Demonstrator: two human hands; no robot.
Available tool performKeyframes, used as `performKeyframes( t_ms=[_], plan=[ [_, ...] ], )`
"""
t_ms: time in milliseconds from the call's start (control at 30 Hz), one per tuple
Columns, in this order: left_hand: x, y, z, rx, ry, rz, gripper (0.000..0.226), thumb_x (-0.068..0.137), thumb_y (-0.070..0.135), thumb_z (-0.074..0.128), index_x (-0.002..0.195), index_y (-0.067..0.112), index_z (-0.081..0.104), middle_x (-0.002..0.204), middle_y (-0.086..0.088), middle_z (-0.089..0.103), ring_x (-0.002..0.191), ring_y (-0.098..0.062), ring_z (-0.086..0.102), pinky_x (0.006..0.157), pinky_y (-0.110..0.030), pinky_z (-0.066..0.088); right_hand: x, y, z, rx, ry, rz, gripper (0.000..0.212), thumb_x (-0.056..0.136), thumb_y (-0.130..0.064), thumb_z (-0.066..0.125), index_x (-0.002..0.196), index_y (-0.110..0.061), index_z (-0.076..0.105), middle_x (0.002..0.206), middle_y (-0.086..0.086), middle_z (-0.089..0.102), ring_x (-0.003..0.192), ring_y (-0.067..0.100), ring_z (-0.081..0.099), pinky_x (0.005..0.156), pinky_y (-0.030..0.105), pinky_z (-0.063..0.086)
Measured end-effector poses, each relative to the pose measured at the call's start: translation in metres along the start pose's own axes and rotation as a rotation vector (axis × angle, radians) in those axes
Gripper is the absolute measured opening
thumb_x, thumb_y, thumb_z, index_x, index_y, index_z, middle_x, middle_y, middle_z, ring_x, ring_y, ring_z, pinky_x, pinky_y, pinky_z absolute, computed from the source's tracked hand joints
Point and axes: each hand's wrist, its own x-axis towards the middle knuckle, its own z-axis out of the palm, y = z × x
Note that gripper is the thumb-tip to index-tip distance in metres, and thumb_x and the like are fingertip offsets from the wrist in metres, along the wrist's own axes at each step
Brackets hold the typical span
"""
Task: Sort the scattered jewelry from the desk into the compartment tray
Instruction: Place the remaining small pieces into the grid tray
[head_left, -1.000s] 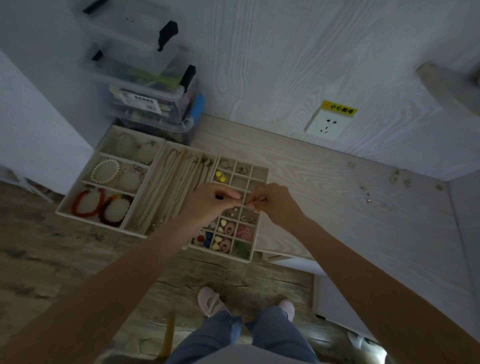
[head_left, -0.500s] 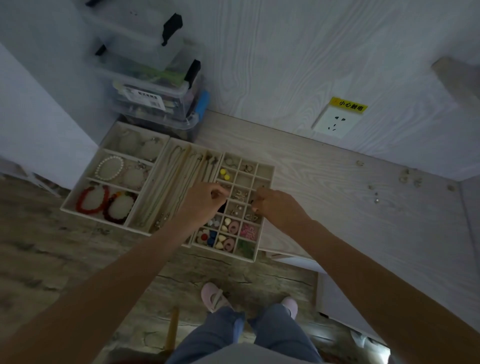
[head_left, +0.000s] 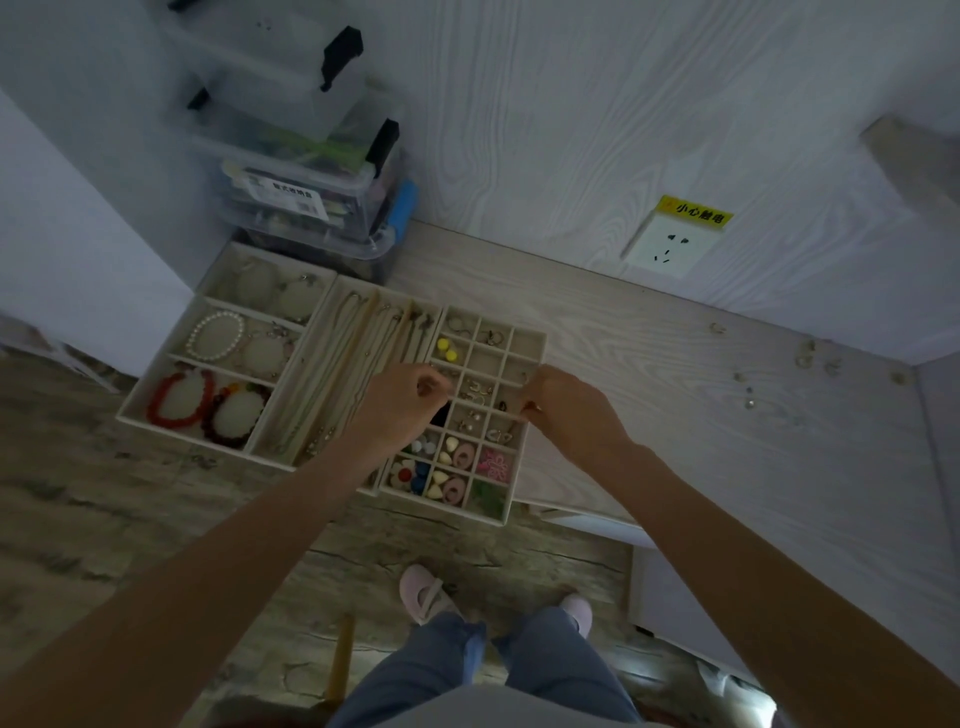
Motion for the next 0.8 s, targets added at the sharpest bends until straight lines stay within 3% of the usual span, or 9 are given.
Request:
performKeyframes(
  t_ms=[167, 233, 333, 467, 667, 800],
  plan=[
    [-0.003, 0.005, 0.001, -0.003, -0.003, 0.021, 0.024, 0.096, 0.022, 0.050, 0.112, 0.013, 0.065, 0.111, 0.002, 0.065, 0.090, -0.003, 0.053, 0.079, -0.015, 0.036, 0.001, -0.009, 0.007, -0.064, -0.004, 0.148, 0.019, 0.093, -0.017, 0.051, 0.101, -0.011, 0.067, 0.102, 0.006, 0.058, 0.094, 0.024, 0.061, 0.069, 0.030, 0.042],
    [-0.003, 0.007, 0.003, -0.001, -0.007, 0.029, 0.024, 0.096, 0.022, 0.050, 0.111, 0.012, 0.065, 0.112, 0.001, 0.065, 0.091, -0.003, 0.052, 0.080, -0.014, 0.036, 0.002, -0.015, 0.010, -0.146, 0.010, 0.162, 0.017, 0.092, -0.014, 0.050, 0.097, -0.008, 0.066, 0.086, 0.004, 0.056, 0.089, 0.024, 0.063, 0.063, 0.027, 0.038],
    [-0.003, 0.007, 0.005, 0.019, 0.003, 0.028, 0.023, 0.096, 0.022, 0.049, 0.110, 0.014, 0.066, 0.111, 0.002, 0.065, 0.089, -0.002, 0.052, 0.079, -0.014, 0.036, -0.001, -0.023, 0.015, -0.212, 0.043, 0.162, 0.013, 0.091, -0.009, 0.050, 0.089, -0.008, 0.063, 0.064, -0.001, 0.038, 0.083, 0.025, 0.064, 0.060, 0.027, 0.034],
    [-0.004, 0.007, 0.005, 0.040, 0.008, 0.028, 0.023, 0.096, 0.020, 0.049, 0.108, 0.013, 0.067, 0.110, 0.000, 0.066, 0.086, -0.003, 0.053, 0.075, -0.013, 0.037, -0.001, -0.030, 0.022, -0.219, 0.083, 0.190, 0.010, 0.091, -0.010, 0.053, 0.090, -0.011, 0.063, 0.090, 0.005, 0.063, 0.082, 0.024, 0.065, 0.059, 0.027, 0.036],
    [-0.005, 0.006, 0.004, 0.023, -0.003, 0.028, 0.023, 0.096, 0.019, 0.049, 0.108, 0.013, 0.067, 0.109, 0.000, 0.066, 0.086, -0.004, 0.055, 0.074, -0.014, 0.038, -0.003, -0.025, 0.029, -0.081, 0.115, 0.295, 0.018, 0.096, -0.018, 0.049, 0.087, -0.012, 0.063, 0.094, 0.003, 0.062, 0.084, 0.022, 0.061, 0.062, 0.026, 0.032],
    [-0.004, 0.006, 0.005, 0.032, -0.010, 0.037, 0.022, 0.096, 0.020, 0.049, 0.105, 0.015, 0.069, 0.104, 0.001, 0.067, 0.077, -0.002, 0.056, 0.059, -0.005, 0.038, -0.008, -0.022, 0.034, -0.032, 0.142, 0.301, 0.027, 0.097, -0.028, 0.046, 0.093, -0.013, 0.067, 0.098, 0.003, 0.061, 0.087, 0.023, 0.061, 0.063, 0.027, 0.032]
  ],
)
